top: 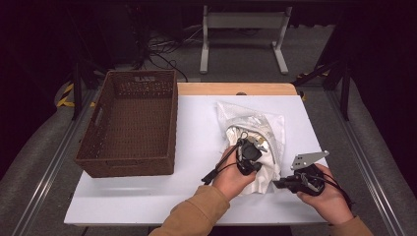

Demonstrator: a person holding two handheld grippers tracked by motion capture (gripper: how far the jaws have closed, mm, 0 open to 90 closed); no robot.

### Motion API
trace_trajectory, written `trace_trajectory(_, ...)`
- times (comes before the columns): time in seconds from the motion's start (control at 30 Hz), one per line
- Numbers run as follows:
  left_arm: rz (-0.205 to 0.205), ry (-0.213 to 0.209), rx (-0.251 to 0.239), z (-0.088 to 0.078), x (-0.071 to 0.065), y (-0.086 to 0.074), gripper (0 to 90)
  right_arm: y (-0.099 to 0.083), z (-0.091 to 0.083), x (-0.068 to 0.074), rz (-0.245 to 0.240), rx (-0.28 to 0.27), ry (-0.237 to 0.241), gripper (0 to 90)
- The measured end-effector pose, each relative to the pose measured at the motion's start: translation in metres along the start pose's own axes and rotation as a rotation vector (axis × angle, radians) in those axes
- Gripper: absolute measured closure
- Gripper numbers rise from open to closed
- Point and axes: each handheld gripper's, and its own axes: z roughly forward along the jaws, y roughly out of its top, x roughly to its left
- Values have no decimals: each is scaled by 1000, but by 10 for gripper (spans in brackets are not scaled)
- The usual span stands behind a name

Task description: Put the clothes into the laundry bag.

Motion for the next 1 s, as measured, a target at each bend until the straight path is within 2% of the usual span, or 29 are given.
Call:
trace_trajectory(0.17,-4,20,-14,4,3,4,842,-2,-2,2,-2,1,-1,890)
trace_trajectory(0.57,-56,34,-60,19,22,10,842,-11,-8,4,9,2,5,892)
trace_trajectory(0.8,-64,48,-67,25,25,16,842,-15,-12,3,19,-1,-2,892)
trace_trajectory(0.93,-55,12,-60,23,24,14,825,-19,-14,-3,30,2,3,891)
trace_trajectory(1.0,-62,-26,-57,18,22,12,770,-23,-17,-8,47,15,-5,891)
